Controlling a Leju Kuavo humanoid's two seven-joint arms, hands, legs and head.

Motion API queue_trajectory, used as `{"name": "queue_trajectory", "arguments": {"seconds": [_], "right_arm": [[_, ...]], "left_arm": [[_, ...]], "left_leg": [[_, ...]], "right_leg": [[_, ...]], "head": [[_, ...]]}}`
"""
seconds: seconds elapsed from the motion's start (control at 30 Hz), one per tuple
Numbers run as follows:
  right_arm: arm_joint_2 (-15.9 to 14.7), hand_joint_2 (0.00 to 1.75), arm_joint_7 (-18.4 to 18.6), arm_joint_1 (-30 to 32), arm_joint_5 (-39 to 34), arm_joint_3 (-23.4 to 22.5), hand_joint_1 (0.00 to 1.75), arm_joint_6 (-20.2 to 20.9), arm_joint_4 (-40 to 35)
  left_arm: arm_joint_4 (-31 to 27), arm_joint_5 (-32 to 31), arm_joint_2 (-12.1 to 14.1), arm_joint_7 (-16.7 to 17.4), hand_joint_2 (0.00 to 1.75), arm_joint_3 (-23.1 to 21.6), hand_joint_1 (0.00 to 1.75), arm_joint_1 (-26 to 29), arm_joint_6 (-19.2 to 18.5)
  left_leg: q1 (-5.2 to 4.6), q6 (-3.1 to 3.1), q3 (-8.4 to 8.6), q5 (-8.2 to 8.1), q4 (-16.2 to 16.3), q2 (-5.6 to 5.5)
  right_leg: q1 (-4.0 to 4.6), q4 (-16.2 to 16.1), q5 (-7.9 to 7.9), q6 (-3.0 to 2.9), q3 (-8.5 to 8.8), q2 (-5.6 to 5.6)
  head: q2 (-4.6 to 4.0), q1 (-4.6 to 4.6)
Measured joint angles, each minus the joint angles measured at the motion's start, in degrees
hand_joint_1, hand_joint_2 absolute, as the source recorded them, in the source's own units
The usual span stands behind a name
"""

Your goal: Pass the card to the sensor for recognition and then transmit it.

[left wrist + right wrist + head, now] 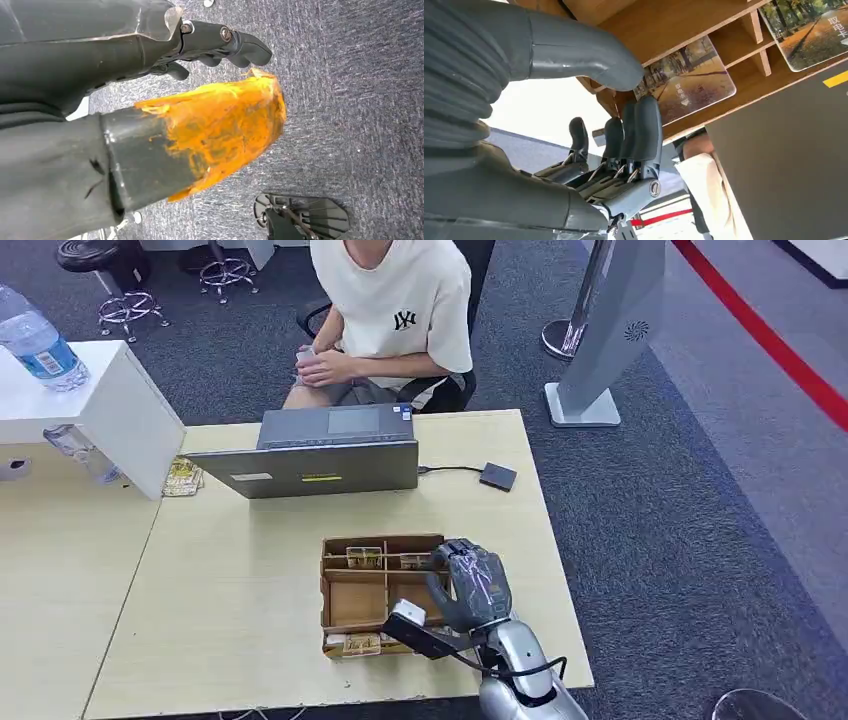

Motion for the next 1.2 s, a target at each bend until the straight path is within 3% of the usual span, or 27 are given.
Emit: {"name": "queue_trajectory", "arguments": {"seconds": [0.33,0.37,0.4,0.57,0.97,1.2], "right_arm": [[0.24,1.75,-0.48,0.0,-1.05,-0.3,0.91,0.44,0.31],[0.28,1.75,-0.5,0.0,-1.12,-0.33,0.99,0.44,0.35],[0.33,1.75,-0.55,0.0,-1.22,-0.37,0.96,0.46,0.37],[0.39,1.75,-1.6,-0.02,-3.19,-0.72,1.12,1.01,0.09],[0.85,1.75,-7.65,0.02,-18.19,-2.3,1.05,7.72,-2.91],[1.01,1.75,-8.57,0.01,-20.87,-2.95,1.05,9.25,-3.91]], "left_arm": [[0.0,-0.26,0.0,-0.02,0.0,0.0,0.0,0.0,0.0],[0.0,-0.26,0.0,-0.02,0.0,0.02,0.0,0.0,0.0],[0.0,-0.28,0.0,-0.02,0.0,0.02,0.0,0.0,0.0],[0.0,-0.66,0.0,-0.11,0.0,0.15,0.0,0.0,0.0],[0.0,-1.16,0.0,-0.63,0.0,1.2,0.0,0.0,0.02],[0.0,-1.31,-0.02,-0.77,0.0,1.77,0.0,-0.01,0.04]], "left_leg": [[0.0,0.0,0.0,0.0,0.0,0.0],[0.0,0.0,0.0,0.0,0.0,0.0],[0.0,0.0,0.0,0.0,0.0,0.0],[0.0,0.0,0.0,0.0,0.0,0.0],[0.0,0.0,-0.01,0.0,0.0,0.0],[0.0,0.0,-0.01,0.0,0.0,0.0]], "right_leg": [[0.0,0.0,0.0,0.0,0.01,0.0],[0.0,0.0,0.0,0.0,0.01,0.0],[0.0,0.0,0.0,0.0,0.01,0.0],[0.0,0.0,0.0,0.0,0.0,0.0],[0.0,0.0,0.0,0.0,0.0,0.0],[0.0,0.0,0.0,0.0,0.0,0.0]], "head": [[0.0,0.0],[0.0,0.0],[0.0,0.0],[0.0,0.0],[0.0,0.0],[0.0,0.0]]}}
